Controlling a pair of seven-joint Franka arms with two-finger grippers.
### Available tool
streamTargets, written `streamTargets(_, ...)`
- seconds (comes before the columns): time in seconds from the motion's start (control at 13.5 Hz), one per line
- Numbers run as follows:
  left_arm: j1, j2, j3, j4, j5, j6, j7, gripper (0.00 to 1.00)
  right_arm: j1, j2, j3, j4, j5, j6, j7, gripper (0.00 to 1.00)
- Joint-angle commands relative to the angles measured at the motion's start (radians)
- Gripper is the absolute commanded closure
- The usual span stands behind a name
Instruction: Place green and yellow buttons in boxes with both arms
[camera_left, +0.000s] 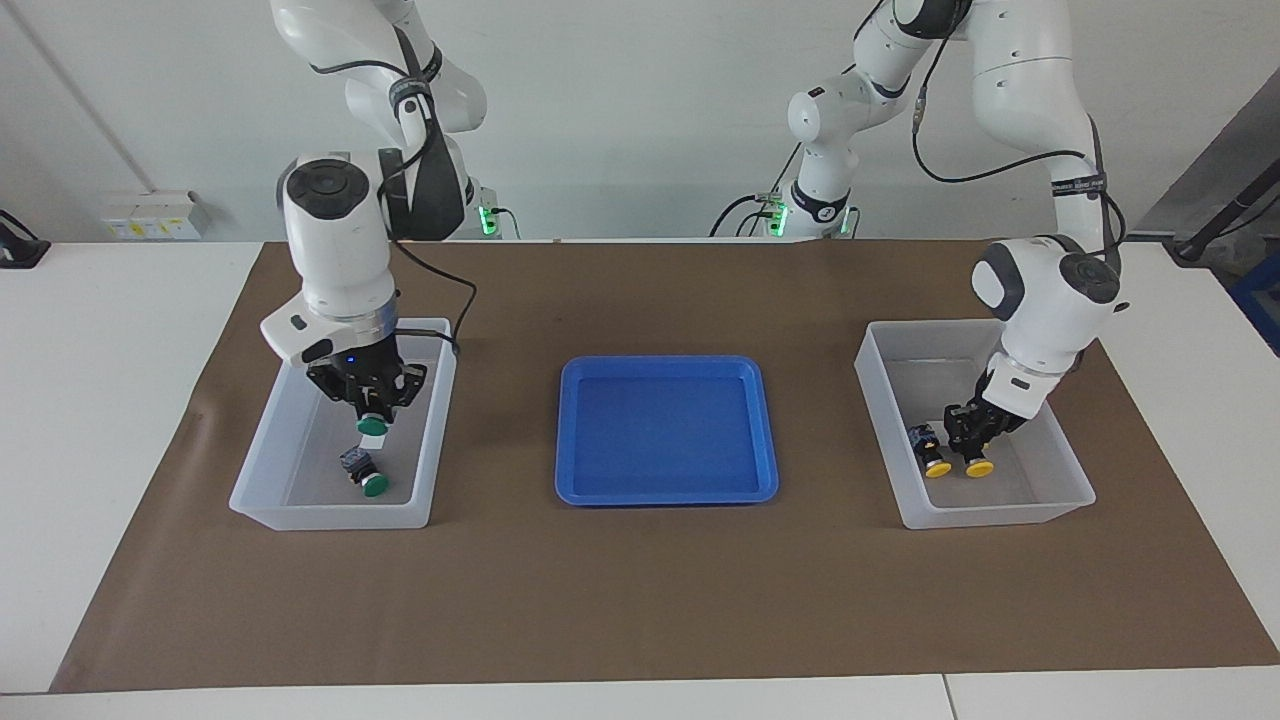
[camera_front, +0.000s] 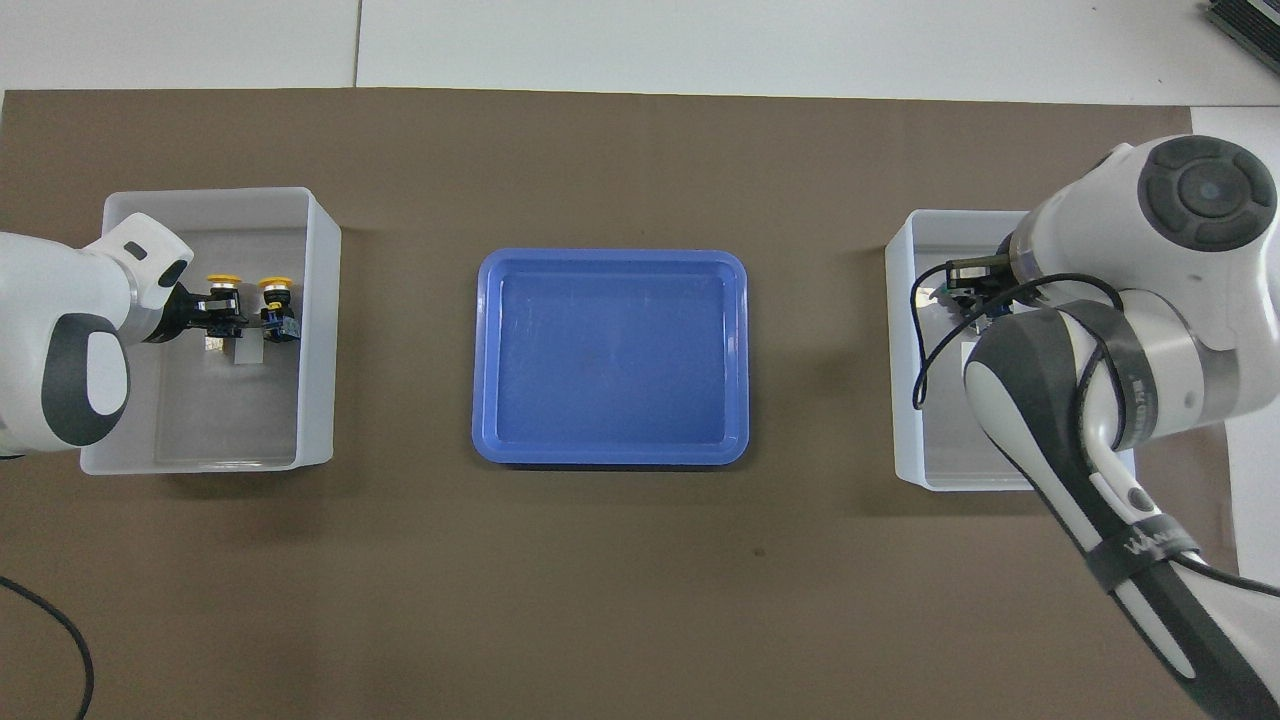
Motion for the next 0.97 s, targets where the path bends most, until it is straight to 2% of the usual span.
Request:
streamTargets(0.0,0.003,-0.006,-0.005,-0.016,0.007,0.038,-0.025,0.98,-0.077,-0.087,0.014,-0.157,0.053,0.041,-0.145,1.0)
streamTargets(0.07,0.003,-0.006,-0.005,-0.013,0.007,0.035,-0.025,0.54,-0.097,-0.092,0.014,-0.183,0.078,0.056,-0.162,0.98)
streamTargets(0.15,0.0,-0.004,-0.005,-0.01,0.01,0.035,-0.025,0.21,-0.102,-0.09,0.014,-0.219,0.109,0.088,-0.162,0.93)
streamTargets(0.3,-0.007,-0.003,-0.005,0.012,0.01,0.02,-0.024,0.0,-0.104,-0.081,0.013,-0.299,0.125,0.217,-0.159,0.9)
streamTargets(0.37,-0.009,0.008,-0.005,0.036,0.01,-0.004,-0.024,0.0,-0.108,-0.074,0.013,-0.328,0.125,0.264,-0.159,0.86)
streamTargets(0.52,-0.03,0.026,-0.005,0.163,0.01,-0.142,-0.024,0.0,-0.122,-0.072,0.013,-0.356,0.125,0.289,-0.156,0.6)
streamTargets(0.74,-0.084,0.065,-0.005,0.419,0.014,-0.381,-0.024,0.0,-0.124,-0.072,0.013,-0.358,0.125,0.288,-0.148,0.08)
streamTargets(0.82,-0.107,0.071,-0.005,0.479,0.014,-0.45,-0.024,0.0,-0.122,-0.07,0.013,-0.347,0.125,0.286,-0.145,0.0)
streamTargets(0.89,-0.139,0.071,-0.003,0.519,0.011,-0.518,-0.025,0.0,-0.114,-0.07,0.013,-0.327,0.125,0.286,-0.133,0.0)
